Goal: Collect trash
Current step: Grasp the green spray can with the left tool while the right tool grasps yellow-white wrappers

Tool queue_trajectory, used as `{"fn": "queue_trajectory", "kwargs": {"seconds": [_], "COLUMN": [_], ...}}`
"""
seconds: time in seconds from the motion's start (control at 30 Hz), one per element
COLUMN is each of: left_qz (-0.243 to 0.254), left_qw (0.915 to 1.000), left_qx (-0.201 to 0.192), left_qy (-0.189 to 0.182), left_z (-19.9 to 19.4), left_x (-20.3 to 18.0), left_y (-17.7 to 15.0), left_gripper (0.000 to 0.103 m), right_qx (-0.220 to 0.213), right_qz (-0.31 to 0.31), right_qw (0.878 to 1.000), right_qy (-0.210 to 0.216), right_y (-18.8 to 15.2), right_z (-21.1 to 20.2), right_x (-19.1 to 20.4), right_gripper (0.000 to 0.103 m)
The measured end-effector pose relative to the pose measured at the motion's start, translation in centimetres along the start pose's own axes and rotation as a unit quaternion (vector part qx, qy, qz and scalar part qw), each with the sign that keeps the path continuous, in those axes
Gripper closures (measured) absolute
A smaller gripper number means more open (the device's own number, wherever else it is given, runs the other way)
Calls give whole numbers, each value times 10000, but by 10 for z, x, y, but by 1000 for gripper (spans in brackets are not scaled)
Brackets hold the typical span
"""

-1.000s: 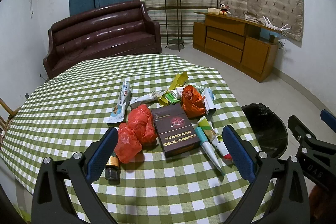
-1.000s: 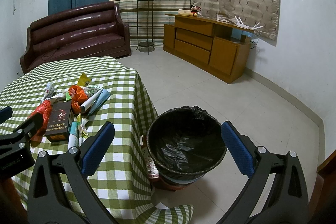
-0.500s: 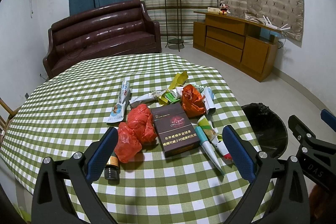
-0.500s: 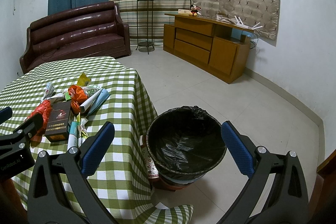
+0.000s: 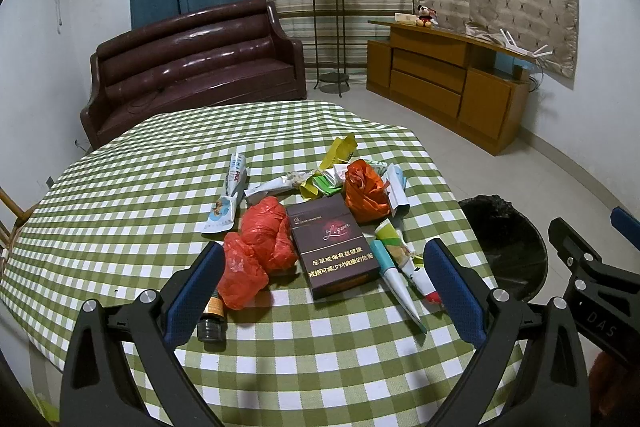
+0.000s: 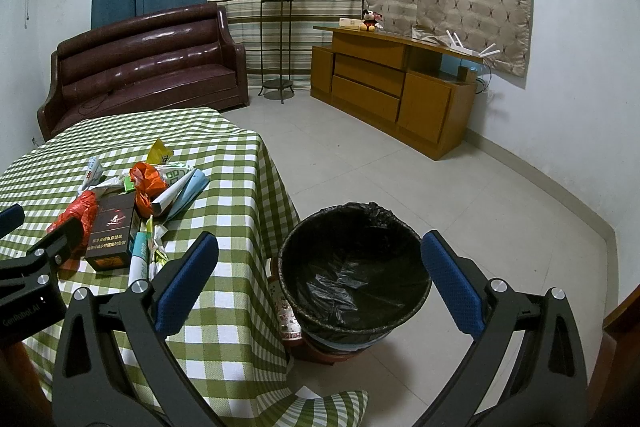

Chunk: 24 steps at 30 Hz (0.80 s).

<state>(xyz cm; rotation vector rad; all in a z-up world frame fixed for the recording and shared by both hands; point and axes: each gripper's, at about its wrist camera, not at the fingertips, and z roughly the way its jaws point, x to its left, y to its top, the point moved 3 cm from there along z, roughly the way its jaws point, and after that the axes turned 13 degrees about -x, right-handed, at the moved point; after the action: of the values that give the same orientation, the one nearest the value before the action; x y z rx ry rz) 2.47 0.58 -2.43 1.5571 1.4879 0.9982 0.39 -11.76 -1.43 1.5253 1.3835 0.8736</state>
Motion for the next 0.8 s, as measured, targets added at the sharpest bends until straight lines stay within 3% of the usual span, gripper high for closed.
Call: {"fn": "queue_trajectory", "kwargs": {"seconds": [0.3, 0.8], "left_qz": [-25, -285], "left_qw": [9999, 9967], "left_qx": [108, 634], "left_qy": [15, 421], "left_z": [5, 2], "left_x": [11, 97], "left_y": [-11, -47], "left_gripper": [6, 8], "right_qx": [31, 352], "right_qz": [-31, -92], "right_qw": [10000, 9988], "right_qy": [27, 330], "right_y": [-1, -12], "right_z": [-1, 17], "right_x": [0, 30], "right_gripper": [4, 7]}}
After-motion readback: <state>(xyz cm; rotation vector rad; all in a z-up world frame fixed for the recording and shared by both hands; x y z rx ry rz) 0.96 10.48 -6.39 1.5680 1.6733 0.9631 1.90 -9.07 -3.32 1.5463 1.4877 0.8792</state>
